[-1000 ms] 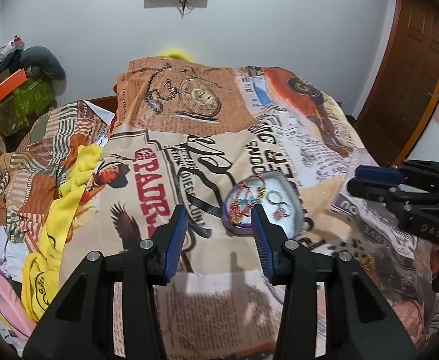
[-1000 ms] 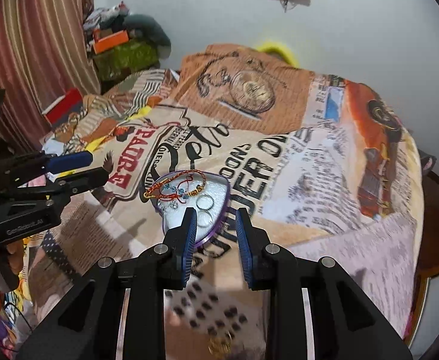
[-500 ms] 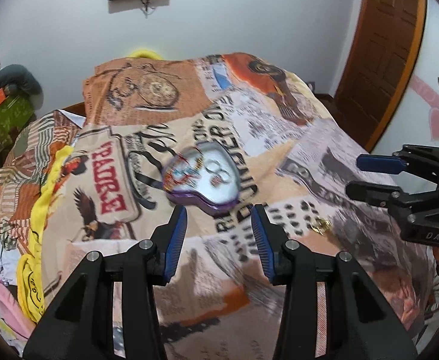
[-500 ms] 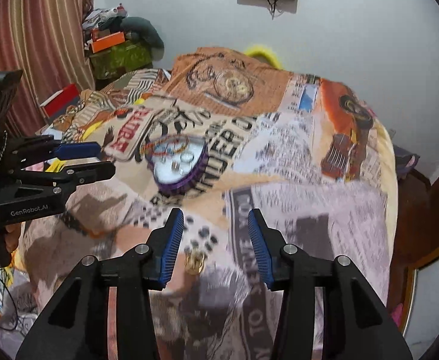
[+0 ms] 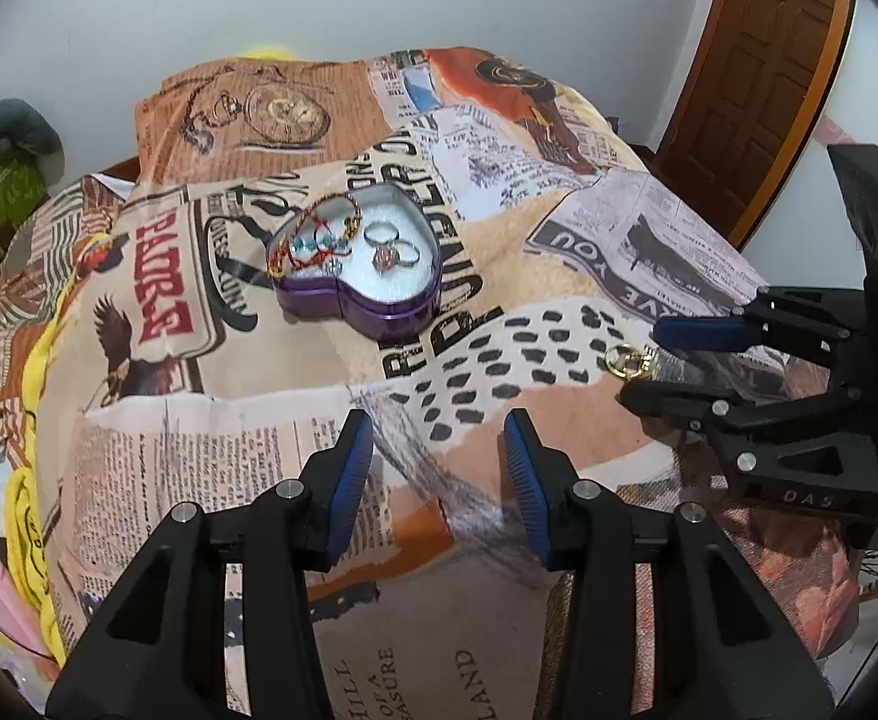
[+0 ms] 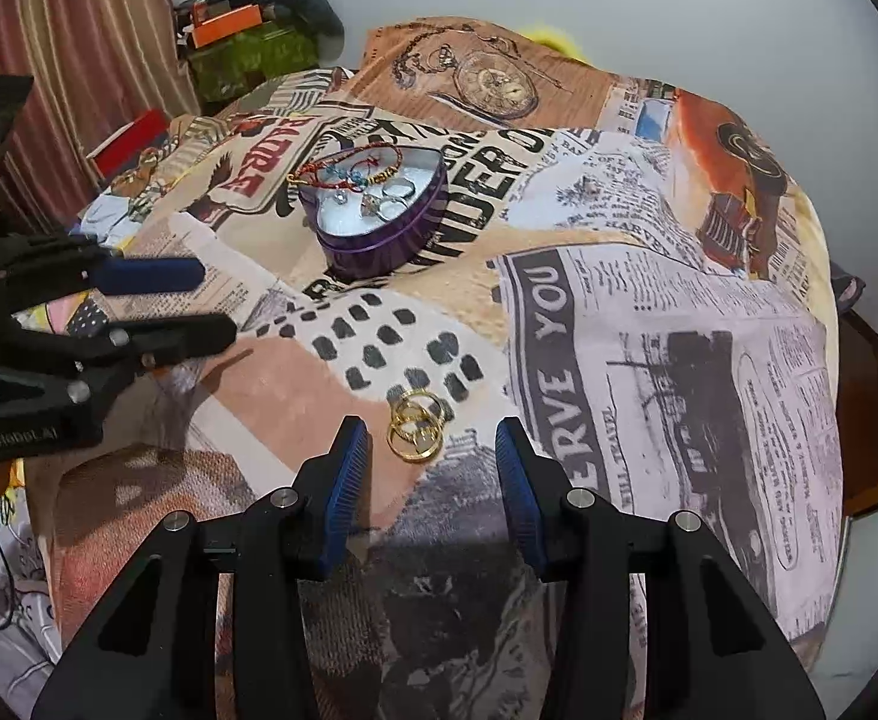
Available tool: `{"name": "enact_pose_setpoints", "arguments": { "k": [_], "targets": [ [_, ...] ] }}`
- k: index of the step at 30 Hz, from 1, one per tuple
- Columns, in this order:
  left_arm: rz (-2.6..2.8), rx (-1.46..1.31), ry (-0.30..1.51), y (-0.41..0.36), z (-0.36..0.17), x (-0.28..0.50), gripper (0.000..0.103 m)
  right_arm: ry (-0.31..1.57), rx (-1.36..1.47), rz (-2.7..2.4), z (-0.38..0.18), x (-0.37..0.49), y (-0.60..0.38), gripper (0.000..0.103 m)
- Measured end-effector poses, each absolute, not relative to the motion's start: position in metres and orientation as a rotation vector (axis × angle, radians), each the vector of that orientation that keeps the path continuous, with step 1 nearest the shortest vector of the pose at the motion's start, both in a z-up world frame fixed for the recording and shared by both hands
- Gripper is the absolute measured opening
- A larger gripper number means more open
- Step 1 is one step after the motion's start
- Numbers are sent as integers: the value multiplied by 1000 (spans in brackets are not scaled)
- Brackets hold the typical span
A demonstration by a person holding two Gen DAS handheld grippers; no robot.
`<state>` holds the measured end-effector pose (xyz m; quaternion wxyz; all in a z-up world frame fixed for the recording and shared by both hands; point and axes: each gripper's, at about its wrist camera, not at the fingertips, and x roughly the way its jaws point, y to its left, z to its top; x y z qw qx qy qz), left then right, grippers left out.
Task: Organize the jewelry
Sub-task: 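Move both grippers back to the gold hoop earrings on the bed, then grasp a gold hoop earring with the left gripper while the right grasps another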
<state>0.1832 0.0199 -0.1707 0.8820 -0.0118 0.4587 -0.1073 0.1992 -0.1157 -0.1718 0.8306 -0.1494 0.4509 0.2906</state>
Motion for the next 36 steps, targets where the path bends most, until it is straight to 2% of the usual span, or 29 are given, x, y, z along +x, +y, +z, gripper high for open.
{"name": "enact_pose_setpoints", "arguments": {
  "k": [1, 2, 3, 20, 36],
  "targets": [
    [-223, -25, 958, 20, -171, 183, 45, 957, -320, 622, -173, 199, -114, 33],
    [-224, -26, 960, 20, -172, 183, 45, 959, -327, 632, -174, 197, -112, 22],
    [-225, -28, 960, 20, -172, 184, 45, 959, -331, 637, -174, 196, -111, 17],
    [-339, 12, 948, -21, -162, 193, 45, 893, -200, 586, -152, 196, -153, 17],
    [-429, 44, 1027, -68, -178, 214, 44, 898, -151, 552, -157, 197, -184, 17]
  ]
}}
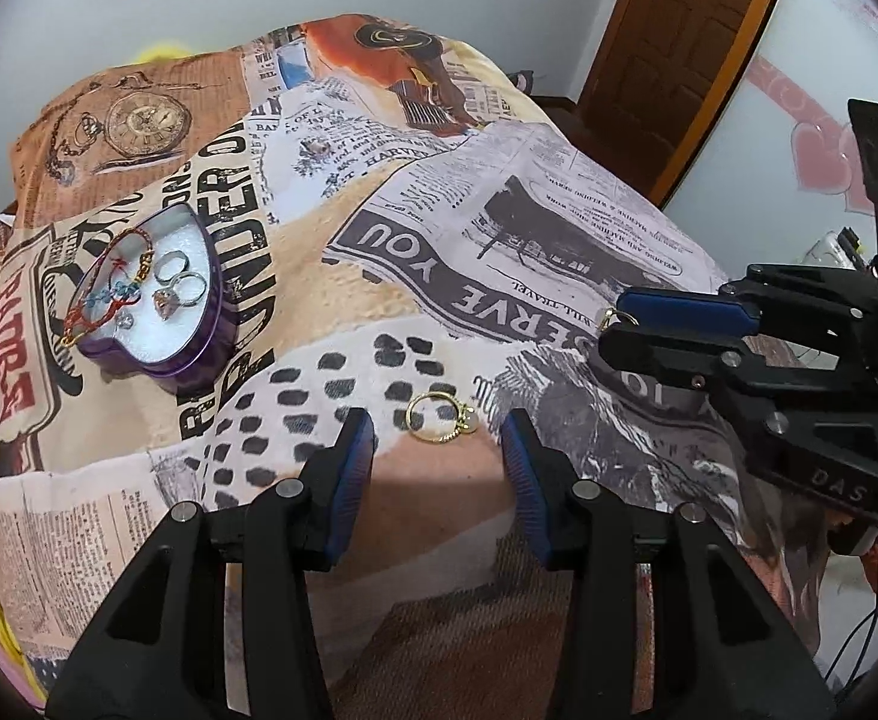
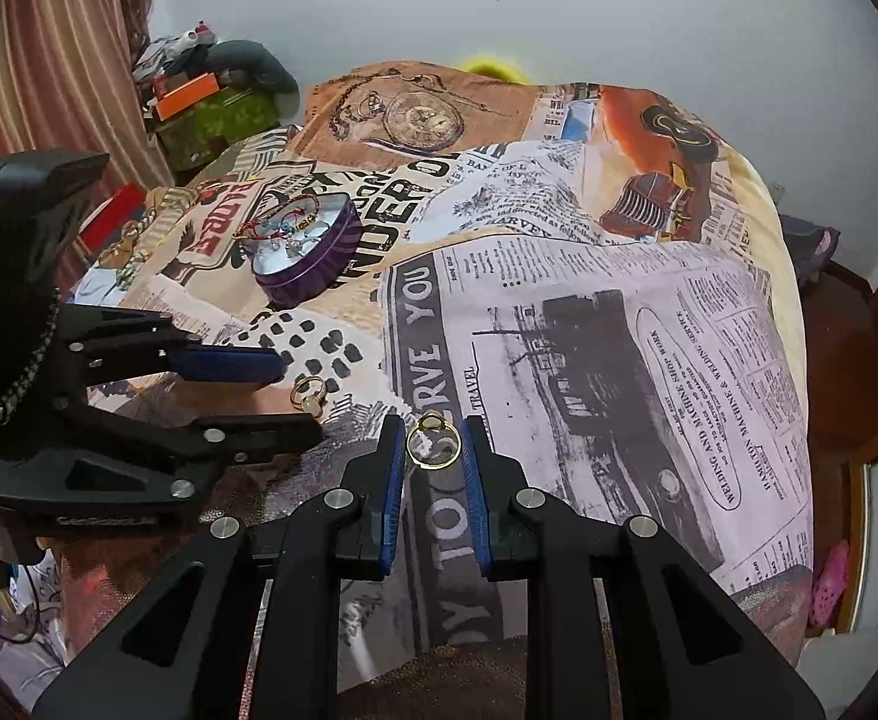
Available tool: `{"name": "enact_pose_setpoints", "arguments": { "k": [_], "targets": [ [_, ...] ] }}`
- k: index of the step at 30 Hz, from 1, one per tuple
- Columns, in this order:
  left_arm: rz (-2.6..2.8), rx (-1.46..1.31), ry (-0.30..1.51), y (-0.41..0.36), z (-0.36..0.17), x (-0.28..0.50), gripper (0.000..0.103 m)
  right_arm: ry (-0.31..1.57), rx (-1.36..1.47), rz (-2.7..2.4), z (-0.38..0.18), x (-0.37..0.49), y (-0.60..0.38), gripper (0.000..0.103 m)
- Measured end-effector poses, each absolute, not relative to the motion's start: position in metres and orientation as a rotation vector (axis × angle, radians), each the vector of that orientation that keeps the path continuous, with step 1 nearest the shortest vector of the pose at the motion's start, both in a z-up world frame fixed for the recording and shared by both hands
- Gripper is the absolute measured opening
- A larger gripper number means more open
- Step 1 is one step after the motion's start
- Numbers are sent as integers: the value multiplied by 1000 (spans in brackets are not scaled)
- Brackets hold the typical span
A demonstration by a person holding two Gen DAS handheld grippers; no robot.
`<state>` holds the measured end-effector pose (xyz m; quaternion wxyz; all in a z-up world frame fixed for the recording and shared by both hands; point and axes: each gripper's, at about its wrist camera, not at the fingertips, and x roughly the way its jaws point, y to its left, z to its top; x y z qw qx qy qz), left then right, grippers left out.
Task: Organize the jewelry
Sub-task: 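Grasp a gold hoop earring with the left gripper while the right grasps another, then carry both gold hoop earrings over the open heart tin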
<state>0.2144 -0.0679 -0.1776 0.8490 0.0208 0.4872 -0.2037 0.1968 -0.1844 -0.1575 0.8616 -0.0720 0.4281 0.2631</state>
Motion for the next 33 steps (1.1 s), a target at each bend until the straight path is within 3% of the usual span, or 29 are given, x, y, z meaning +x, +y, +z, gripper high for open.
{"name": "enact_pose_setpoints", "arguments": {
  "k": [5, 13, 14, 15, 33],
  "targets": [
    [-444, 79, 1016, -73, -179, 214, 26, 894, -141, 560, -158, 196, -184, 17],
    [-446, 39, 1018, -71, -182, 214, 23, 890, -142, 563, -156, 197, -180, 17],
    [-440, 45, 1011, -72, -181, 213, 8, 889, -140, 563, -156, 197, -179, 17],
    [-436, 50, 1010, -72, -181, 212, 7, 888, -138, 564, -154, 197, -179, 17],
    [-338, -18, 880, -23, -145, 203, 6, 835, -148, 607, -131, 205, -145, 17]
  ]
}}
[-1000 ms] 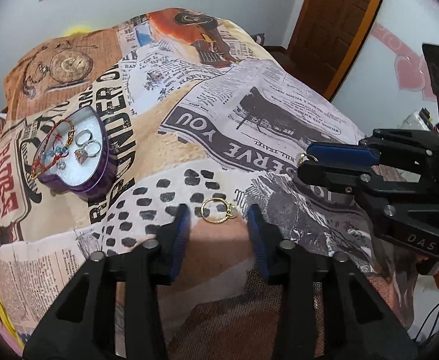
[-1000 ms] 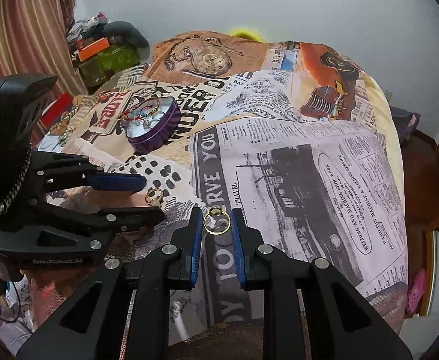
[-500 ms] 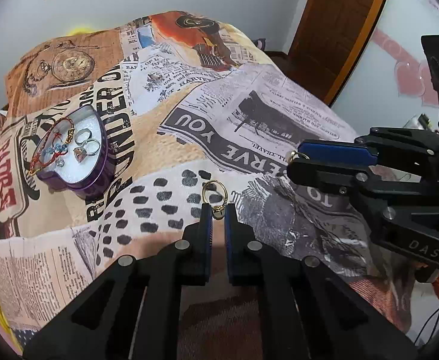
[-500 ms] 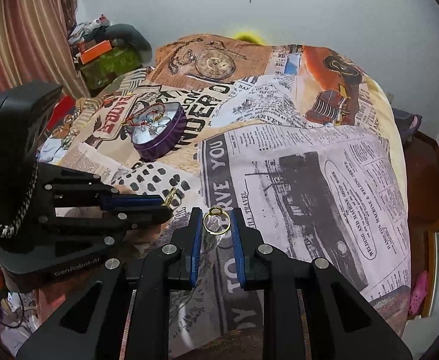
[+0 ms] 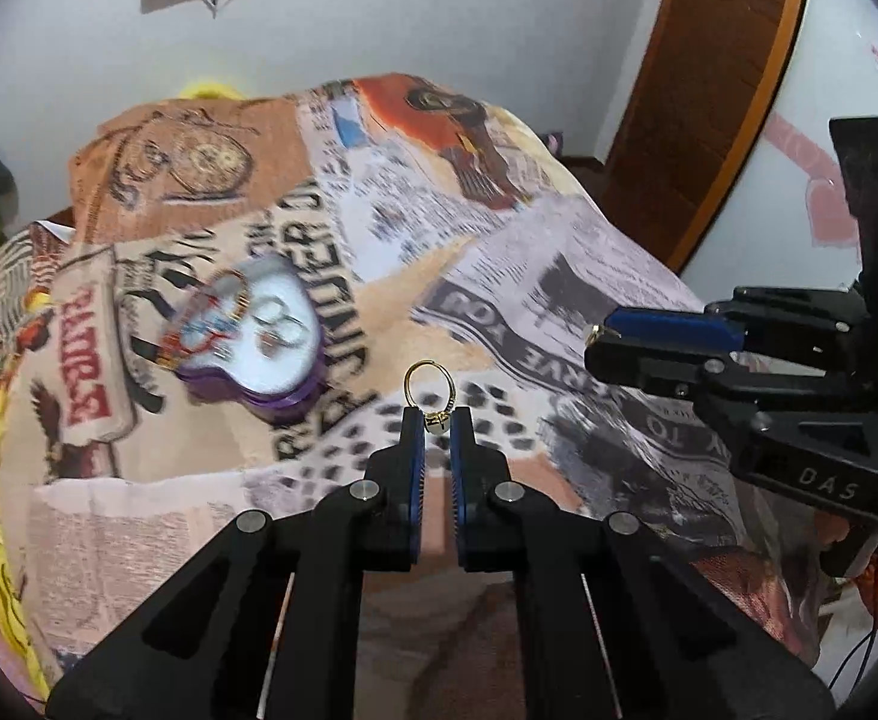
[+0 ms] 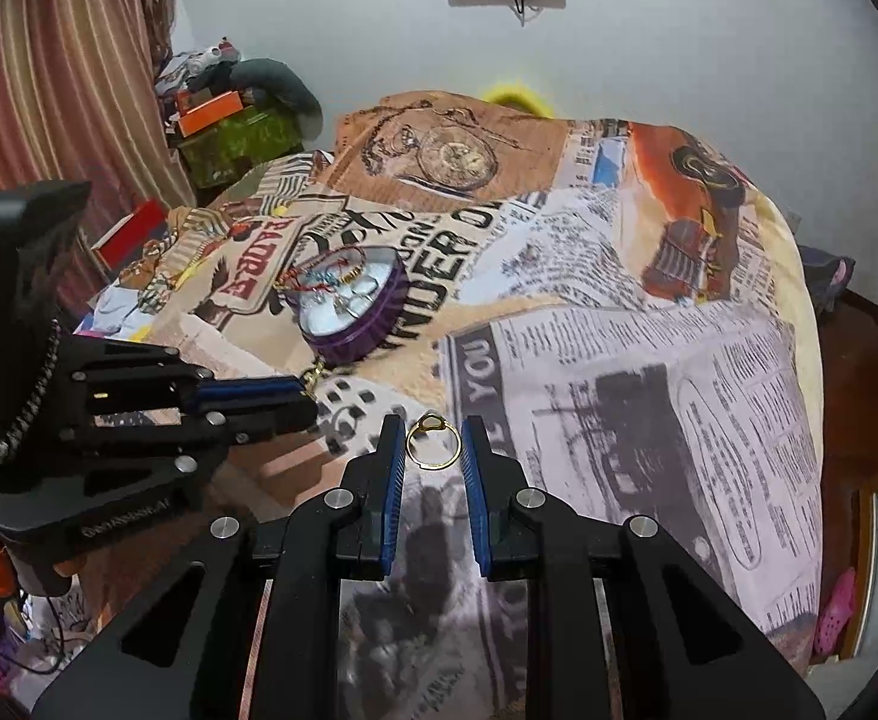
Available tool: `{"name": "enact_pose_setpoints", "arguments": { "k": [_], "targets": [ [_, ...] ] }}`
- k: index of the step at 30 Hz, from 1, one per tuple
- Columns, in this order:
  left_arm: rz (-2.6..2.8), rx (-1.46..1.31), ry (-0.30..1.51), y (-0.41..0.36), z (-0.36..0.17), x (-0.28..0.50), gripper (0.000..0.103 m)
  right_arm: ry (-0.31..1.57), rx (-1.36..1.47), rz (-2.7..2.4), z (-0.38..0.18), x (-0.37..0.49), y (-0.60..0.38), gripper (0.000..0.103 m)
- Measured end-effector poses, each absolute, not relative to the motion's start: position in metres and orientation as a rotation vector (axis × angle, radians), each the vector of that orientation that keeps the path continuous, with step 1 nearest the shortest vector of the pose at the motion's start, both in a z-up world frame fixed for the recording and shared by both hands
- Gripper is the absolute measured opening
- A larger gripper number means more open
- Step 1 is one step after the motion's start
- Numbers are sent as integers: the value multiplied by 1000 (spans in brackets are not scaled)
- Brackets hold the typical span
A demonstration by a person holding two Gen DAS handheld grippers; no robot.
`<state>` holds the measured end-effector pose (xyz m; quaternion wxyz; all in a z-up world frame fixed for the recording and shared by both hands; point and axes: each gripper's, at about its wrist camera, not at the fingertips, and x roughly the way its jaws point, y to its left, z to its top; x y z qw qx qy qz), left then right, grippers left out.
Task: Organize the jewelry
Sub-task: 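Carry both gold hoop earrings over the open heart tin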
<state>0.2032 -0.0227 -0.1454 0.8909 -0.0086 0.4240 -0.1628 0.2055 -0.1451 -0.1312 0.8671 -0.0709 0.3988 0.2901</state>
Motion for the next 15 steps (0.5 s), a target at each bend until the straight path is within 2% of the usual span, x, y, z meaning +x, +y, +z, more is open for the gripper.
{"name": "enact_pose_setpoints", "arguments": {
  "k": [15],
  "targets": [
    [-198, -67, 793, 55, -127, 215, 6, 762, -160, 678, -109, 229, -86, 17]
  ]
}}
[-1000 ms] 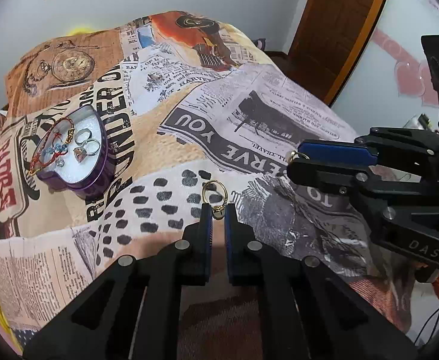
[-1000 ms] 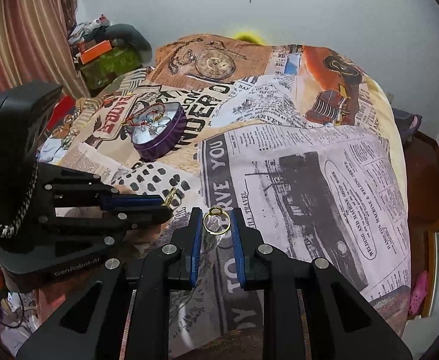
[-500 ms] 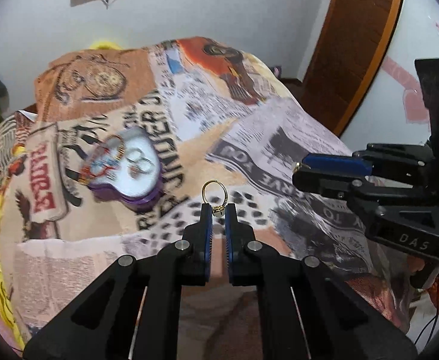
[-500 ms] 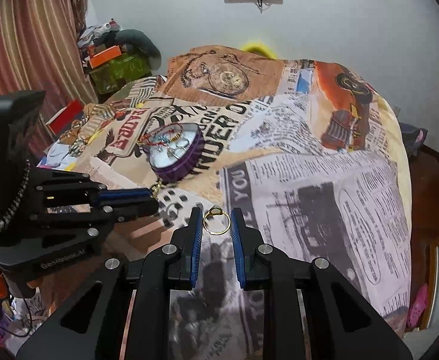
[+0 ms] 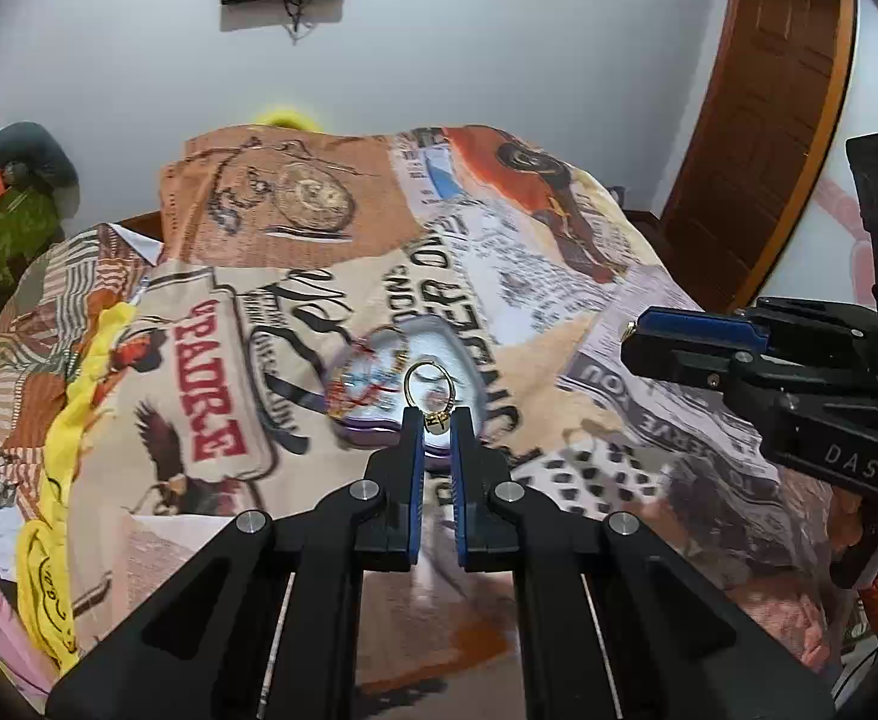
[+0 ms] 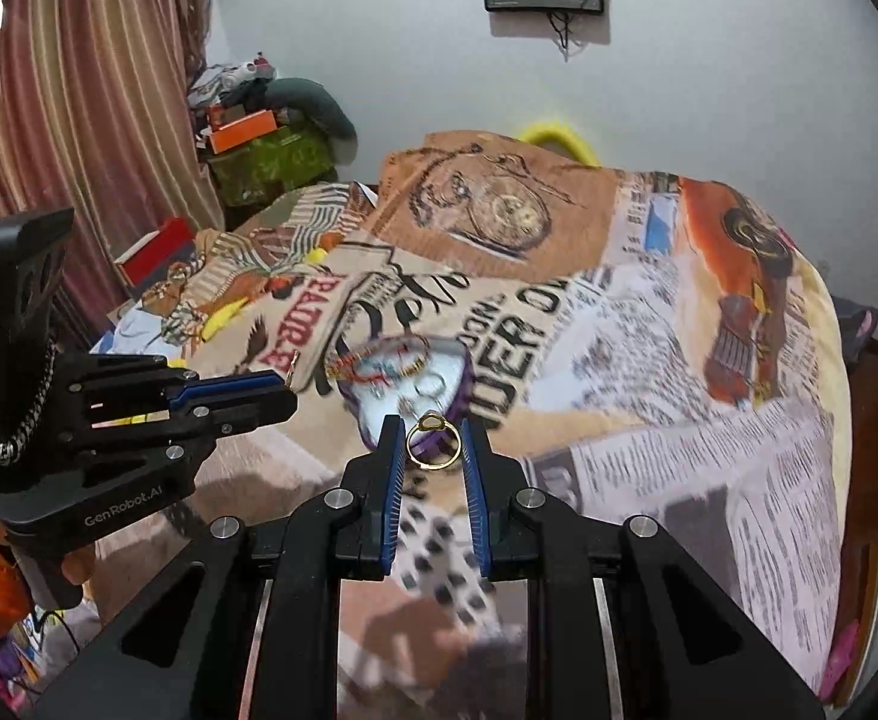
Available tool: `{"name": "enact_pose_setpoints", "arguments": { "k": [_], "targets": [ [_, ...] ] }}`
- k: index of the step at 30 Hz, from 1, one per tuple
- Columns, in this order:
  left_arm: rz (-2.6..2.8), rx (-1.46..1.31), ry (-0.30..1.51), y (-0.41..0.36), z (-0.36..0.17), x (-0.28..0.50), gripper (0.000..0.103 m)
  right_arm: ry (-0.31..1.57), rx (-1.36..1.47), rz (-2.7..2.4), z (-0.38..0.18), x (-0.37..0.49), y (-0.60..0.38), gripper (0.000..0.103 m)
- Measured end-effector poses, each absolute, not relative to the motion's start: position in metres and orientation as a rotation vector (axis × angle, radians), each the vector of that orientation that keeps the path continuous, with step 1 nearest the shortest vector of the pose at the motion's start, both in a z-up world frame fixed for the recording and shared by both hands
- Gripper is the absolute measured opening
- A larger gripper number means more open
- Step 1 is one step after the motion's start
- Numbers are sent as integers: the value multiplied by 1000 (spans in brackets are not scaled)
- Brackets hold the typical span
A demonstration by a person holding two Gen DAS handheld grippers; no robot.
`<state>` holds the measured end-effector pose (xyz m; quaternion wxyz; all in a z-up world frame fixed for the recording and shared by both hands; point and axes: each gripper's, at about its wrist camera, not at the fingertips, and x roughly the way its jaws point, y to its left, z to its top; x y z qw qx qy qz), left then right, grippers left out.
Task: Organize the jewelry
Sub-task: 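Carry both gold hoop earrings over the open heart tin, then open both grippers to drop the gold hoops into the tin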
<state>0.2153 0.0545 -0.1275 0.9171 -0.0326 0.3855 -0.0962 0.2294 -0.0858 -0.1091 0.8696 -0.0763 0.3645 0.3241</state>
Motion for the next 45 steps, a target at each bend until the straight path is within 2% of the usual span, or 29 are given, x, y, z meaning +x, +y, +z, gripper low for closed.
{"name": "enact_pose_setpoints", "arguments": {
  "k": [9, 23, 35, 45],
  "targets": [
    [-166, -124, 807, 85, -141, 233, 6, 788, -179, 703, -121, 253, -53, 17],
    [-226, -170, 862, 86, -165, 270, 6, 917, -261, 725, -159, 288, -19, 17],
    [-266, -136, 881, 88, -171, 282, 6, 948, -282, 715, -177, 300, -9, 17],
    [-220, -135, 873, 95, -166, 273, 21, 972, -323, 686, -182, 301, -6, 18]
  ]
}}
